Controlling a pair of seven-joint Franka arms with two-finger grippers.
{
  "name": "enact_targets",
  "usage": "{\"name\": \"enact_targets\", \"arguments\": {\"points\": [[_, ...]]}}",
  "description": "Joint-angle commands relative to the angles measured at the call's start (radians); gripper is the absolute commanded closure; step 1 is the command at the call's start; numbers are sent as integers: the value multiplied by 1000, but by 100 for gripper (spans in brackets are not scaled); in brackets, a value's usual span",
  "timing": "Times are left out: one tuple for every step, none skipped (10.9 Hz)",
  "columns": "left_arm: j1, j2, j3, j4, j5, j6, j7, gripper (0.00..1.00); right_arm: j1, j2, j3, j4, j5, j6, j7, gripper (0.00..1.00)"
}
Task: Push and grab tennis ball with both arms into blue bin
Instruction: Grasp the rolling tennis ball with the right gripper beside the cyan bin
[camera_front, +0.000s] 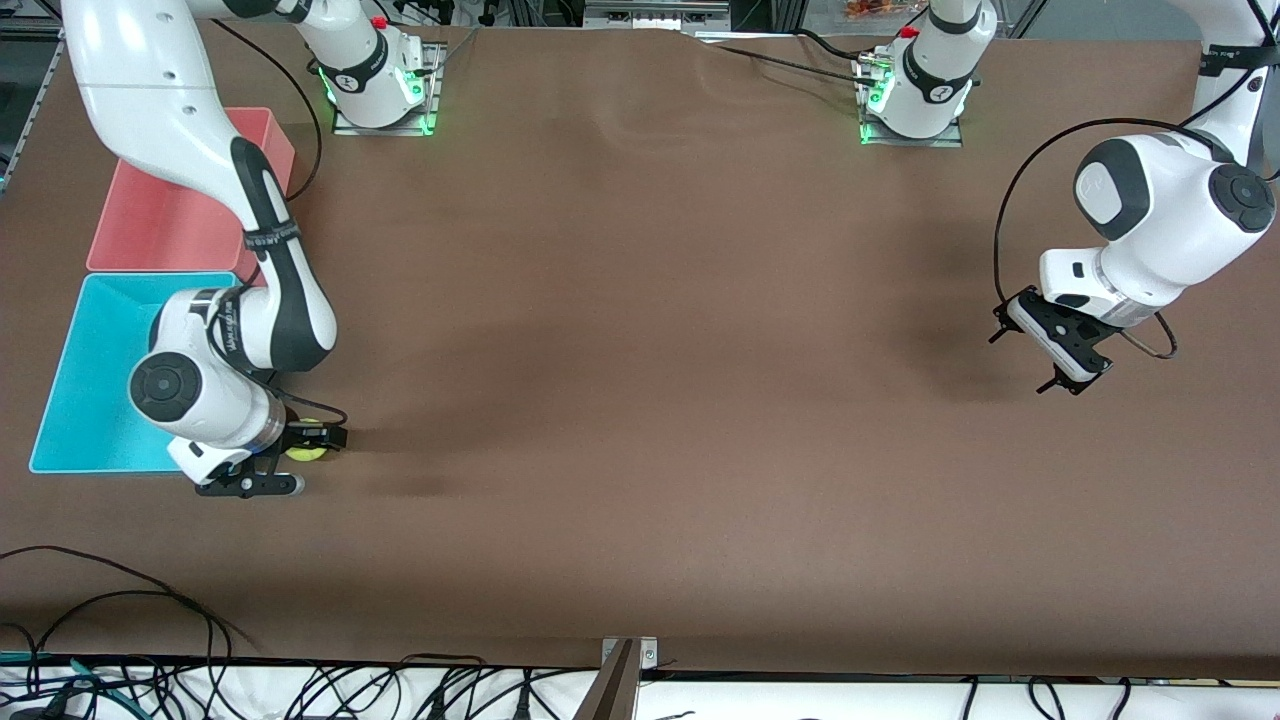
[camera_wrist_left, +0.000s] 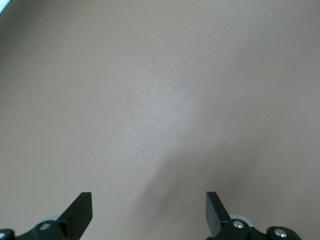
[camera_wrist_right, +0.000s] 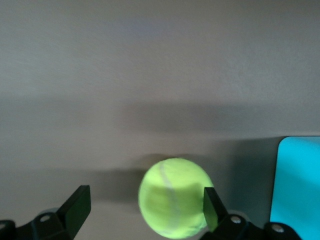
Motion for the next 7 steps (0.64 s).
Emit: {"name": "enact_targets", "arguments": {"points": [[-5, -27, -6, -8, -31, -2, -87, 0, -14, 18, -12, -19, -43, 14, 5, 0], [-5, -30, -5, -8, -31, -2, -87, 0, -14, 16, -12, -19, -50, 14, 5, 0], [-5, -42, -5, -8, -31, -2, -87, 0, -8, 18, -14, -17, -52, 14, 4, 0], [-5, -51, -5, -8, -31, -3, -96, 0, -6, 18, -16, -19, -72, 13, 1, 0], [-3, -62, -5, -8, -29, -23, -129, 0, -6, 25, -14, -19, -101, 11, 4, 0], [-3, -79, -5, -7, -25, -41, -186, 0, -6, 30, -16, -19, -104, 11, 4, 0], [-2, -102, -5, -7, -25, -63, -252, 0, -6, 33, -16, -19, -104, 11, 5, 0]]}}
